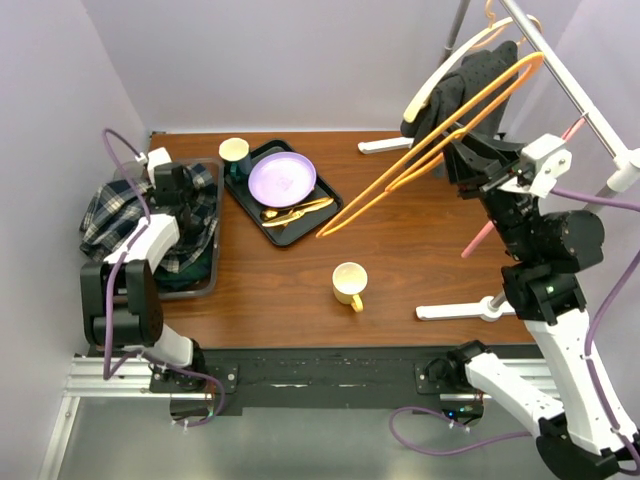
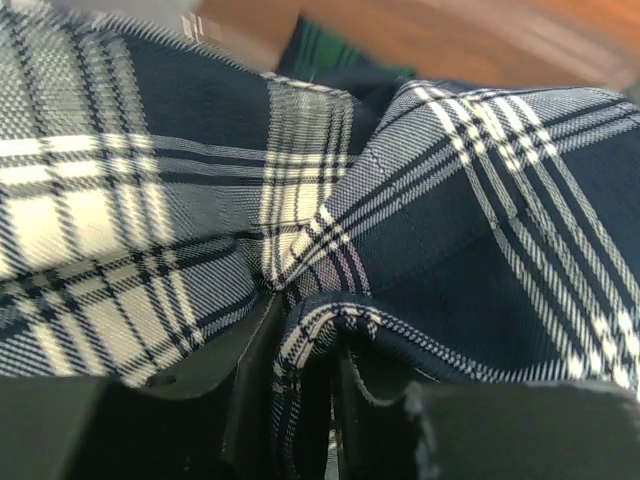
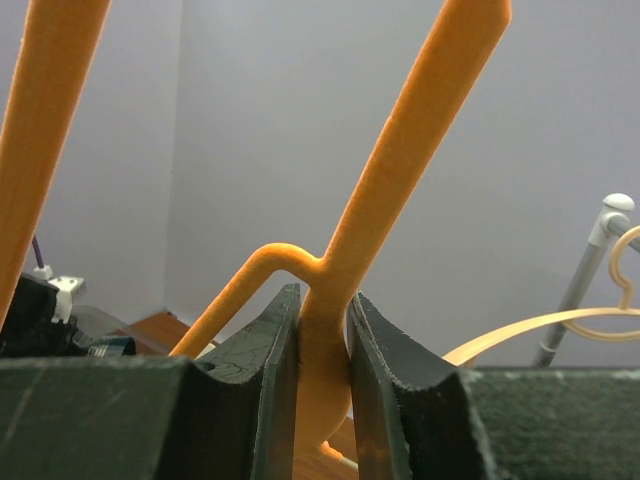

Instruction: Remove the skirt from the hanger

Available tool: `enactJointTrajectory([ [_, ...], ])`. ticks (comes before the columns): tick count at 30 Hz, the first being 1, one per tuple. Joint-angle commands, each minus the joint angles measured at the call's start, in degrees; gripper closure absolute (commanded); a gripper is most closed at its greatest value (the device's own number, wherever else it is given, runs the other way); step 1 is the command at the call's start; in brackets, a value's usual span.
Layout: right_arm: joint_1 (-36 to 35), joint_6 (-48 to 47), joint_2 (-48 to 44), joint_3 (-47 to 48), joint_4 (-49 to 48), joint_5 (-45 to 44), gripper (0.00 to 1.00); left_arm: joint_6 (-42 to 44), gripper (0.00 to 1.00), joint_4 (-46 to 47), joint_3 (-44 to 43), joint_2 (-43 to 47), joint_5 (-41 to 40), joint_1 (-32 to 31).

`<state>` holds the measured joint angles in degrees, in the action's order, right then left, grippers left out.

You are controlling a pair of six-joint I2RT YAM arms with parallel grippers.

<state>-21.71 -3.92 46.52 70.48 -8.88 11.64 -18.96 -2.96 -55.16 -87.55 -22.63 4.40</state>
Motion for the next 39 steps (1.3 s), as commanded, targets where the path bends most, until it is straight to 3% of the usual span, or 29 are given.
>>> enactJointTrajectory([
  [1, 0.1, 0.6, -1.5, 1.4, -1.0, 1.6, 1.0, -11.2, 0.67, -1.1, 2.2, -3.2, 0.7, 0.7],
  [5, 0.1, 0.3, -2.1, 1.4, 0.3, 1.9, 1.0, -19.1, 0.63, -2.4, 1.8, -4.0, -3.7, 0.7],
  [8, 0.1, 1.0, -3.2, 0.8, 0.1, 2.5, 1.0, -20.5, 0.61, -7.3, -4.4, -5.8, -4.3, 0.6],
  [9, 0.1, 1.2, -3.5, 0.7, 0.2, 2.8, 1.0, -20.7, 0.53, -9.1, -6.4, -6.5, -5.0, 0.5],
  [16, 0.1, 0.7, -3.7, 0.9, 0.5, 3.5, 1.0, -24.1, 0.43, -30.2, -26.0, -4.3, -16.1, -2.4],
  [18, 0.2, -0.5, -3.5, 1.7, 1.7, 3.0, 1.0, -23.1, 0.29, -30.9, -27.3, -1.7, -16.7, -3.4],
  [21, 0.2, -0.8, -3.7, 1.8, 1.2, 2.7, 1.0, -21.3, 0.23, -28.3, -27.0, 2.0, -15.6, -4.0],
  [26, 0.1, 0.6, -3.9, 0.1, -0.1, 3.2, 1.0, -19.0, 0.22, -22.9, -25.1, 5.5, -10.2, -4.0],
  [31, 0.2, 1.7, -4.5, -1.9, -0.9, 3.7, 1.0, -15.1, 0.29, -8.3, -20.2, 4.2, 0.1, -3.9],
  [35, 0.2, 1.0, -5.1, -2.9, -0.8, 3.6, 1.0, -17.4, 0.37, -11.0, -21.0, -1.5, 5.0, -4.0],
  [37, 0.1, 0.9, -5.3, -3.4, -0.9, 3.6, 1.0, -20.0, 0.46, -13.6, -17.4, -4.1, 3.4, -3.9],
  [39, 0.2, 0.9, -5.1, -3.7, -1.2, 4.0, 1.0, -21.5, 0.5, -10.4, -12.5, -5.0, -1.3, -3.9],
])
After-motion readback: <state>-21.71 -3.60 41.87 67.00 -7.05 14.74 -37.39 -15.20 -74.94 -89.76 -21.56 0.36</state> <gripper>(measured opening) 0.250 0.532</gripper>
